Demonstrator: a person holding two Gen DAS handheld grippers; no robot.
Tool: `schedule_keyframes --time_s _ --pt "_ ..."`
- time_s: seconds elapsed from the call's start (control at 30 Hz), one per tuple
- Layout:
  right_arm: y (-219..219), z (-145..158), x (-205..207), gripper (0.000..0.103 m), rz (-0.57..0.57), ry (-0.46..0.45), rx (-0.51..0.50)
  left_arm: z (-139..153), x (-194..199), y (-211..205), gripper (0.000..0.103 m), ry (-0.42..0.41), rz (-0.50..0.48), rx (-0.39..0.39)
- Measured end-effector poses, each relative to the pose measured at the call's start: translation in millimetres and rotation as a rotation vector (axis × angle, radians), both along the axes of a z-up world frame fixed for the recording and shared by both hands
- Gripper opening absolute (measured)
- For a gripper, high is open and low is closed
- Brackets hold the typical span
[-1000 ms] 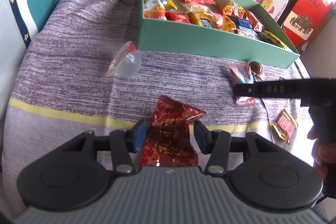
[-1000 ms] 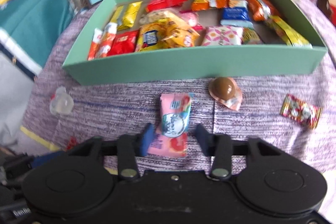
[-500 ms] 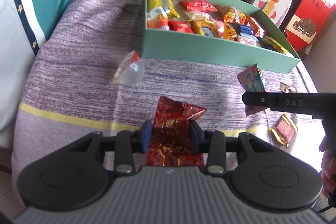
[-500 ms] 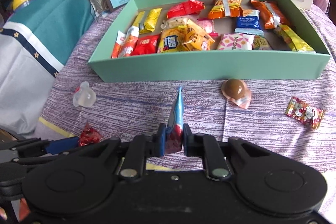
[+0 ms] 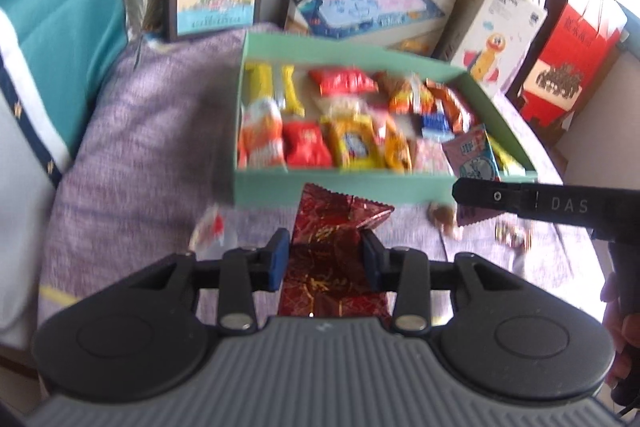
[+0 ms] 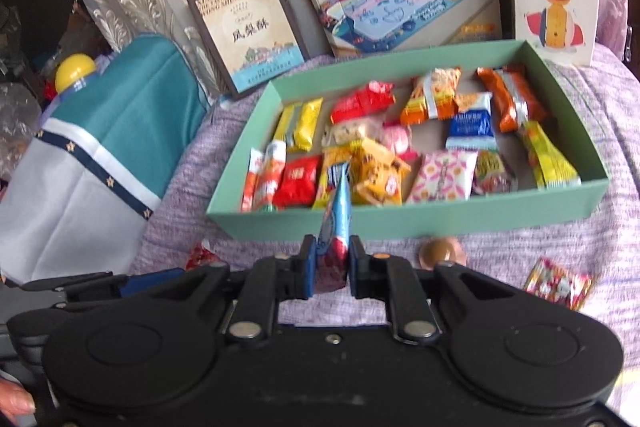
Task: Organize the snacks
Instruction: 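Carry both candies into the green tray and open both grippers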
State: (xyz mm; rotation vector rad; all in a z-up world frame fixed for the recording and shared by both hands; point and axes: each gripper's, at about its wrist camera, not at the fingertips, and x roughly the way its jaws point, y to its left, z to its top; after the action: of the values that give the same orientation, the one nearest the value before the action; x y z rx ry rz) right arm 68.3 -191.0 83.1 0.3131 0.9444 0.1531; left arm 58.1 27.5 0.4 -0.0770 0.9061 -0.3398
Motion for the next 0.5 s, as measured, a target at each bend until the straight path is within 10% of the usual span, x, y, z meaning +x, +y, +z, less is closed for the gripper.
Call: schedule_keyframes --time_s 0.5 --pt "-25.3 -10.2 125.1 0.016 -0.058 -0.007 0.004 7.9 144.9 -41.6 0.038 -0.035 -0.018 0.084"
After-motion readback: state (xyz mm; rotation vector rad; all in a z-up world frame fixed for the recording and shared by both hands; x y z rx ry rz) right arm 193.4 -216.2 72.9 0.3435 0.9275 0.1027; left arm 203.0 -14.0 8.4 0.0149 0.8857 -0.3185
